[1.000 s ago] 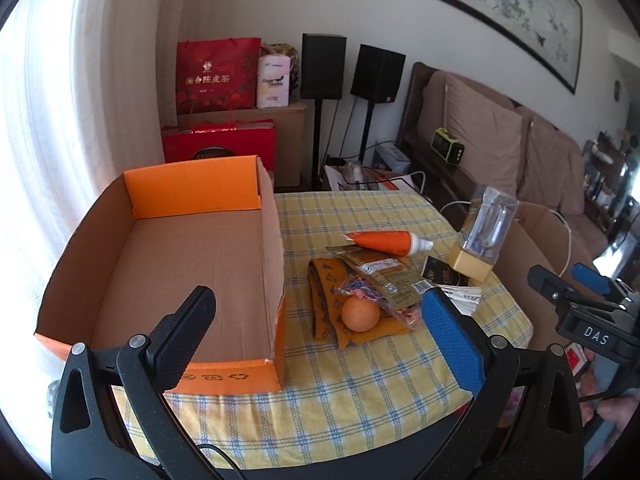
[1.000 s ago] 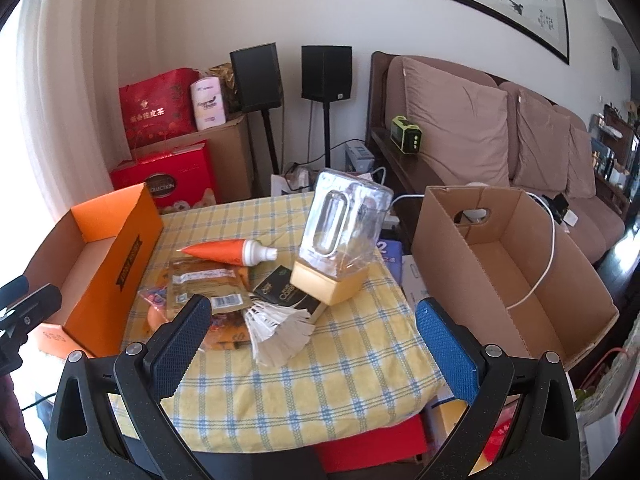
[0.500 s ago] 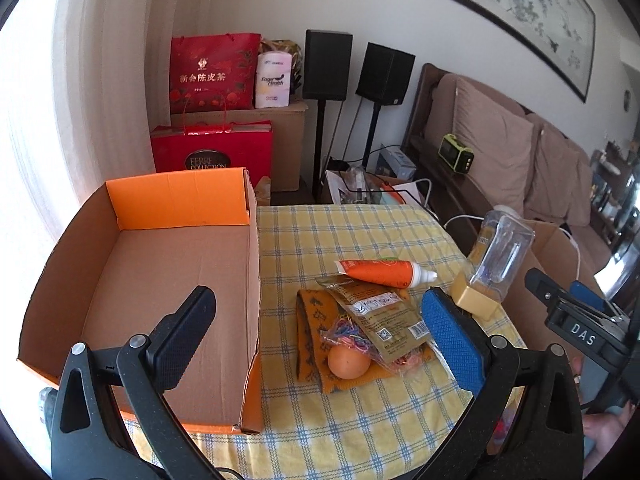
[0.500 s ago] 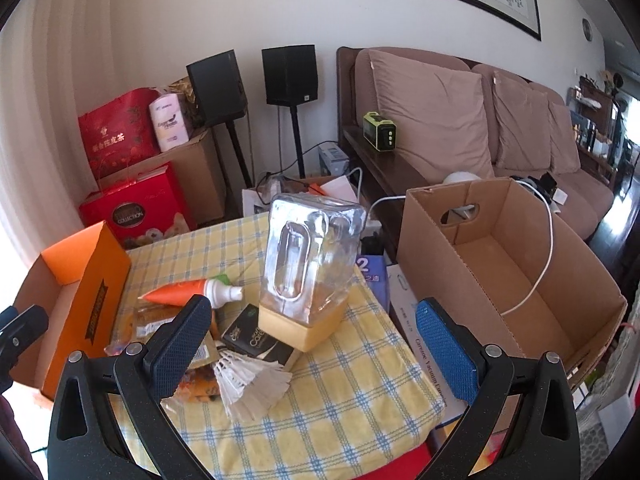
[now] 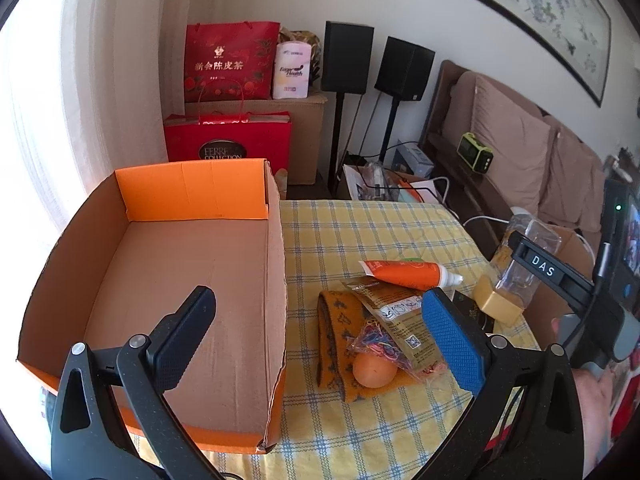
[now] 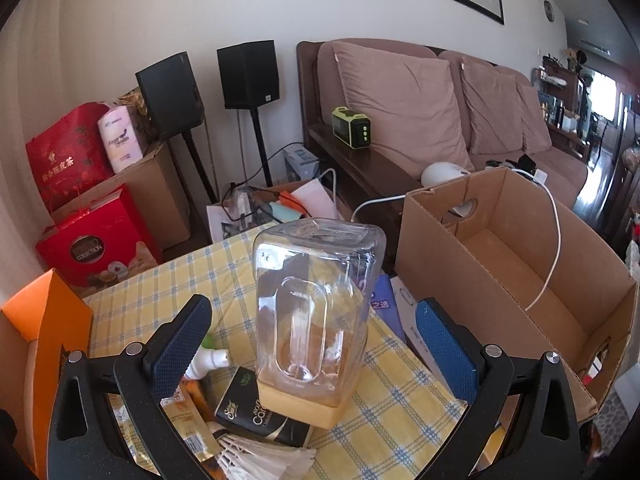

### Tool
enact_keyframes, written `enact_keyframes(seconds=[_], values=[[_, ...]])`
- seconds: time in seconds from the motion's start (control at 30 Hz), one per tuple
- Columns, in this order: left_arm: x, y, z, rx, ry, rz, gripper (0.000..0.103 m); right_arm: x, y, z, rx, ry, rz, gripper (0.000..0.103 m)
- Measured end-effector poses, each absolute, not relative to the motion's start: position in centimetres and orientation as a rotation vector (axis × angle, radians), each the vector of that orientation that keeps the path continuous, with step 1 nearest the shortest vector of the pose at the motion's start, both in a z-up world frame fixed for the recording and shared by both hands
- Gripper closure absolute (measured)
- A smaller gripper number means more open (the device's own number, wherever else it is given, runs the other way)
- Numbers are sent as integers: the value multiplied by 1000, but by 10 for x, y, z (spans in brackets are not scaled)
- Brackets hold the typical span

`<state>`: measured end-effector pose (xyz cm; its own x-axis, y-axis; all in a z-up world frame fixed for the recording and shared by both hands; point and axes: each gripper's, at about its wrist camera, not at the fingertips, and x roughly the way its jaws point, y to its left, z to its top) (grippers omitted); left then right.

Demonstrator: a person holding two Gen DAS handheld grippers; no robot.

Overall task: Organize objects
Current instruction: 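Grasp the clear plastic container with the right tool and lift it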

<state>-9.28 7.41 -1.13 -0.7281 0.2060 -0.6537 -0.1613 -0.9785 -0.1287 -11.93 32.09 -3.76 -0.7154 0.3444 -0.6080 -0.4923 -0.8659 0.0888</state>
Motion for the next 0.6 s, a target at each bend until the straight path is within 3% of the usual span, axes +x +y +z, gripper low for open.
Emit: enact_keyframes(seconds=[0.6], values=[[-125,118,-16,-1056,5,2747,0,-157,330,-61,-889,317,2465,0]])
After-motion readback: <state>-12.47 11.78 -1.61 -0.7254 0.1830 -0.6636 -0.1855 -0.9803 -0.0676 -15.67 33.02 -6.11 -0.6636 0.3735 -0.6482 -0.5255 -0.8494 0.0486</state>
